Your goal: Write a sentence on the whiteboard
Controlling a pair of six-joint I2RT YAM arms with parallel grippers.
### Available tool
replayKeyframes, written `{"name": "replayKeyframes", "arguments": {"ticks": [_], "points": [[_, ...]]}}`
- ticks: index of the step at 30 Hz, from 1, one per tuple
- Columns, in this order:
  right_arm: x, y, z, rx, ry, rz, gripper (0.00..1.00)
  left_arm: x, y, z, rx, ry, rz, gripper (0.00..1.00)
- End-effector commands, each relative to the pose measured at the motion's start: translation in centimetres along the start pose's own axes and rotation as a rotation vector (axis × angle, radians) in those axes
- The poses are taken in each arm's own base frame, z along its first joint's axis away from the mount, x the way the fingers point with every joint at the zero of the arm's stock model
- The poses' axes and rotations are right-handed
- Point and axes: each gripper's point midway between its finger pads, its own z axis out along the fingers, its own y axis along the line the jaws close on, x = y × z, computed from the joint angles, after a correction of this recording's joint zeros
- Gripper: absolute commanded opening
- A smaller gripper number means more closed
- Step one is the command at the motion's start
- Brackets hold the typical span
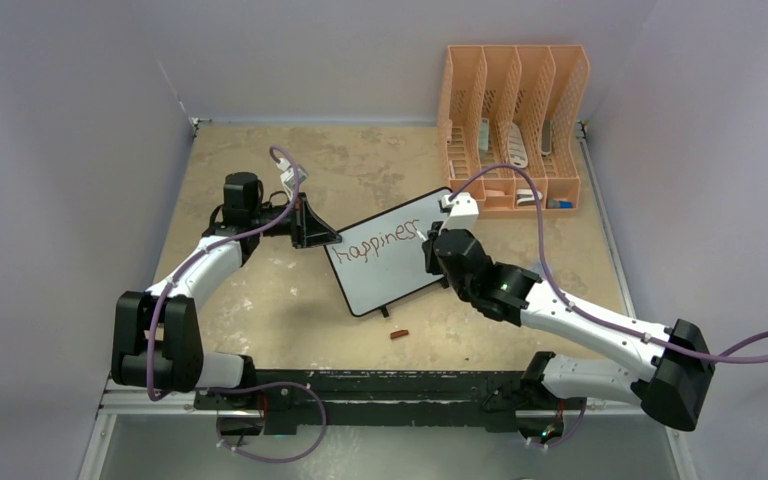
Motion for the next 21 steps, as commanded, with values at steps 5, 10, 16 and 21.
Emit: {"name": "replayKeyframes", "arguments": {"ticks": [5,10,16,21], "points": [[-0.1,-2.0,-0.4,0.088,-0.012,0.034,0.00,0.7,0.3,0.5,-0.005,0.025,0.017,0.00],[0.2,-1.9,-0.4,0.077,0.000,0.032,0.00,0.7,0.3,0.5,-0.005,0.025,0.017,0.00],[0.6,-1.1,-0.4,0.032,0.021,0.028,0.00,1.1,0.2,0.5,-0.008,0.037,-0.012,0.00],[0.8,-0.7,-0.5,0.011,0.035,0.027,0.00,1.1,0.2,0.5,-0.008,0.037,-0.013,0.00]]}}
